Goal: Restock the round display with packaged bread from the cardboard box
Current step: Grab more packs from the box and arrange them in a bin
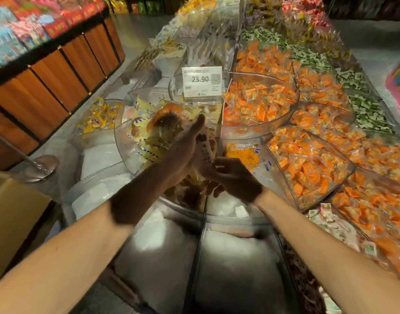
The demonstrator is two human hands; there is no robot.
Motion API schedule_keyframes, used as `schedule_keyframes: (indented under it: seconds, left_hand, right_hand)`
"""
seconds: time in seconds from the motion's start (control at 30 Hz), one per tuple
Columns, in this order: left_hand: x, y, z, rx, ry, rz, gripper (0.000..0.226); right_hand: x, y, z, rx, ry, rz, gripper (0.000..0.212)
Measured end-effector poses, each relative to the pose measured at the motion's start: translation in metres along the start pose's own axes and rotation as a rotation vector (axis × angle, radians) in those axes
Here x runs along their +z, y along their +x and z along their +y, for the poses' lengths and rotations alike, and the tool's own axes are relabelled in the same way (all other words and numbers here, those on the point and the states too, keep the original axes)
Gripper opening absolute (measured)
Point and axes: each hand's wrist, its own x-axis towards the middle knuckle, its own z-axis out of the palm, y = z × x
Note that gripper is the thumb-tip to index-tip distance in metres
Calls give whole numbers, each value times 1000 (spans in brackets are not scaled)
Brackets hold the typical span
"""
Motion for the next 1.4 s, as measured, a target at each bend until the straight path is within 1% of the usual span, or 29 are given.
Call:
schedule_keyframes:
  seconds: [0.07,0.1,0.13,0.17,0.23,0.27,0.3,0.33,0.37,0.4,0.43,0.47,0.5,0.53,0.63,0.73,0.77,0.8,0.87,0.93,1.0,1.03,1.07,1.13,1.17,1.2,1.27,1.33,1.4]
  left_hand:
    - [-26,-15,2,8,56,90,26]
    - [-41,-23,2,16,94,104,18]
    - [-57,-30,1,26,146,81,12]
    - [-73,-37,-1,30,209,34,11]
    - [-107,-48,-7,51,299,-60,20]
    - [-124,-51,-12,61,304,-75,22]
    - [-139,-55,-18,69,292,-75,20]
    - [-152,-57,-25,67,289,-76,19]
    - [-165,-58,-33,51,286,-80,22]
    - [-176,-57,-40,31,288,-96,27]
    - [-185,-54,-45,11,307,-127,29]
    - [-194,-51,-48,6,327,-164,26]
    - [-200,-46,-50,7,333,-191,18]
    - [-205,-40,-52,8,344,-199,13]
    - [-215,-23,-53,16,441,-206,23]
    - [-240,-10,-63,-48,426,-263,13]
    - [-251,-7,-70,-67,445,-258,14]
    - [-262,-6,-79,-88,440,-227,15]
    - [-287,-4,-103,-173,314,-124,16]
    - [-311,2,-118,-305,117,-55,16]
    - [-332,9,-129,-382,-17,-4,16]
    - [-340,14,-131,-360,23,16,18]
    - [-346,20,-134,-299,124,2,18]
    - [-361,36,-138,-183,361,-29,30]
    - [-370,47,-140,-148,444,-59,34]
    - [-378,60,-144,-123,514,-100,34]
    - [-389,85,-151,-115,647,-163,24]
    - [-396,104,-160,-94,708,-185,7]
    - [-397,121,-175,-70,769,-229,6]
  right_hand:
    - [19,3,1,-26,6,-3,8]
    - [28,2,0,-27,-6,-15,5]
    - [34,2,4,-31,-26,-6,6]
    - [40,1,5,-27,-48,9,10]
    - [55,1,13,41,-61,80,11]
    - [63,2,18,94,-20,133,12]
    - [72,2,22,145,6,171,20]
    - [81,3,27,157,-4,191,28]
    - [95,3,26,165,-28,205,27]
    - [107,4,30,169,-24,210,19]
    - [122,3,28,184,36,243,7]
    - [134,3,30,204,102,291,11]
    - [145,6,30,213,165,342,20]
    - [152,11,34,202,198,403,23]
    - [168,23,33,182,196,574,16]
    - [187,38,46,221,116,590,19]
    - [194,42,51,247,77,581,24]
    - [200,49,62,268,13,559,33]
    - [213,63,83,349,-105,515,47]
    - [229,80,101,406,-119,532,45]
    - [246,95,111,435,-135,568,33]
    - [254,103,114,440,-131,601,29]
    - [262,112,116,450,-111,633,27]
    - [276,133,120,461,-84,679,25]
    - [283,144,122,460,-70,711,26]
    - [288,154,127,458,-58,758,27]
    - [296,174,132,458,-96,853,31]
    - [302,189,139,492,-171,922,32]
    - [306,199,146,533,-216,983,29]
